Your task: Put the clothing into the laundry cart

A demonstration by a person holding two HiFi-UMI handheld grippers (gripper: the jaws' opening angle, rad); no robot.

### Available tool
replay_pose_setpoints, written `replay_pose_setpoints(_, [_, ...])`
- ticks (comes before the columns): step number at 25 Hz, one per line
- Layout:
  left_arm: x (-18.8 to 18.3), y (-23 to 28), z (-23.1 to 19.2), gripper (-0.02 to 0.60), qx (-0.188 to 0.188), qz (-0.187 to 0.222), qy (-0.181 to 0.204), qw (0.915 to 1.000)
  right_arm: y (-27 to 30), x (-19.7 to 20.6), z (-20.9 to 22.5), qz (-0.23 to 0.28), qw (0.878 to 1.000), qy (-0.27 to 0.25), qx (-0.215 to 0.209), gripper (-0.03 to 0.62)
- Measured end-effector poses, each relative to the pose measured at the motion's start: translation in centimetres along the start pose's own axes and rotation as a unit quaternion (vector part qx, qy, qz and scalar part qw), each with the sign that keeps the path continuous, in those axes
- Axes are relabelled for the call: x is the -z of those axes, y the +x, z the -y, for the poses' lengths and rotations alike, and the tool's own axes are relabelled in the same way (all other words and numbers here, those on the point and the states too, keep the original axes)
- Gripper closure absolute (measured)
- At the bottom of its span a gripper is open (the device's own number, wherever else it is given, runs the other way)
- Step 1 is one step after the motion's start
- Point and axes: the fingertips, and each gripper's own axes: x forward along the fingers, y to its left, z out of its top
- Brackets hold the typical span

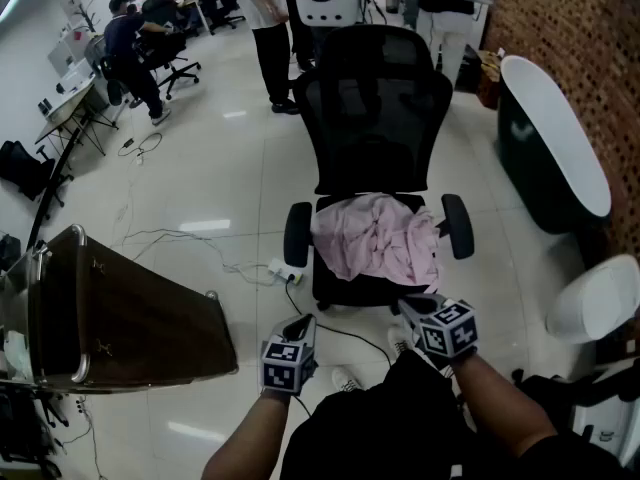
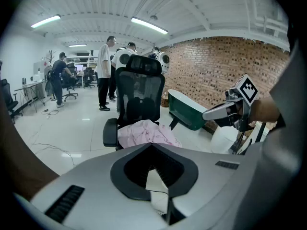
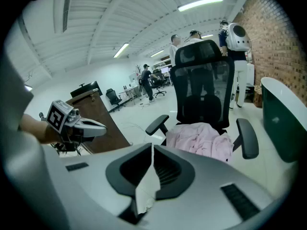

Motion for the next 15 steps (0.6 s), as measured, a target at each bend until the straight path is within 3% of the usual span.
replay_pose_setpoints(10, [-1.4,3.4,-3.5,0.581,-0.035,-0.001,-0.039,0.9986,5.8,-3.7,2.7,-0.022,0.999,-0.037,-0.027,0.494])
replay_pose_setpoints(15, [-2.7,6.8,-5.3,0.581,-0.068,-0.002,-0.069,0.9953,10.3,-6.0,5.8,-0.047,0.995,-0.067,-0.055,0.371])
